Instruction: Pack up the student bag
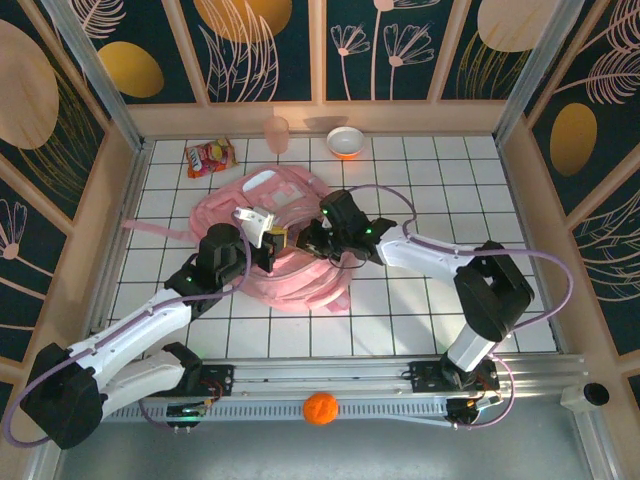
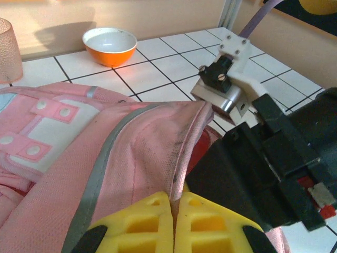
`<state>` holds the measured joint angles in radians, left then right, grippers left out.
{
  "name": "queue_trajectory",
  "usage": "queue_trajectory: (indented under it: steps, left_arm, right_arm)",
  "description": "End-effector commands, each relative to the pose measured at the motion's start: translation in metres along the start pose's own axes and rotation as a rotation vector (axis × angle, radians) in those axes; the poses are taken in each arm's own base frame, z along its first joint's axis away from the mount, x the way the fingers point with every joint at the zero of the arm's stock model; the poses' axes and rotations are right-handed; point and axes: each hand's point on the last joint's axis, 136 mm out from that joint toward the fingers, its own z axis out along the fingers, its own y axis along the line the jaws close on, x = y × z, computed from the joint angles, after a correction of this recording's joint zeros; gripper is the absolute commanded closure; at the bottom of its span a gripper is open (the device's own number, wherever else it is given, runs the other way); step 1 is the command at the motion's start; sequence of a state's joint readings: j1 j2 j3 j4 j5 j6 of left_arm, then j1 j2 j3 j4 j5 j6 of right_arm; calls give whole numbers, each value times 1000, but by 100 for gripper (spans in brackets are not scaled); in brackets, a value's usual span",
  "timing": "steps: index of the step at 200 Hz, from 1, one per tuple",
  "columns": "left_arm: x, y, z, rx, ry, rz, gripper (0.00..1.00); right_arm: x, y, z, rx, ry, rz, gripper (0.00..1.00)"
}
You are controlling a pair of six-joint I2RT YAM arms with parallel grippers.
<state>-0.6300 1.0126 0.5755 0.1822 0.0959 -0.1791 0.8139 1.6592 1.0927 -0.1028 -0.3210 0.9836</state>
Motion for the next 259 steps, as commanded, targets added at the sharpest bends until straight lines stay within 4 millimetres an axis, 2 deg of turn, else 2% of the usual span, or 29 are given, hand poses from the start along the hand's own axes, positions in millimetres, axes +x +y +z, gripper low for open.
queue_trajectory:
  steps: [1,27,62,96,113,119,135,153,172,196,216,240,259]
  left_arm:
    - [-56,-20,-9,83,-180,33,100]
    - [-56,-21,-9,82,-178,34,100]
    - [-52,-15,-9,53,-153,23,100]
    - [-50,-7,-17,-6,-110,40,52]
    - [-49,-2,-22,-45,-50,108,34]
    - [-48,3,-24,-67,-27,142,31]
    - [-46,12,-35,-106,23,280,29]
    - [-36,16,-52,-98,74,534,27]
    - [-3,15,-63,-34,172,798,27]
    - [48,20,-68,63,320,1074,34]
    - [81,32,-65,92,407,1202,37]
    - [92,41,-55,70,406,1307,36]
    - [91,43,-47,46,364,1338,36]
  right_arm:
    - [-4,18,6,-52,-14,-18,86]
    - [-11,13,2,-22,-38,-38,81]
    - [-16,25,-32,-32,-106,-83,60]
    - [-11,22,-79,-44,-195,-172,53]
    - [-8,17,-97,-52,-231,-214,53]
    - [-6,14,-100,-53,-238,-225,53]
    - [-6,5,-106,-45,-253,-226,53]
    - [-9,-4,-110,-33,-262,-201,53]
    - [-8,-1,-108,-70,-264,-207,53]
    - [-7,1,-104,-109,-263,-211,54]
    - [-6,-1,-99,-122,-262,-205,54]
    - [-4,-1,-96,-140,-256,-198,54]
    - [-3,-1,-95,-143,-257,-197,54]
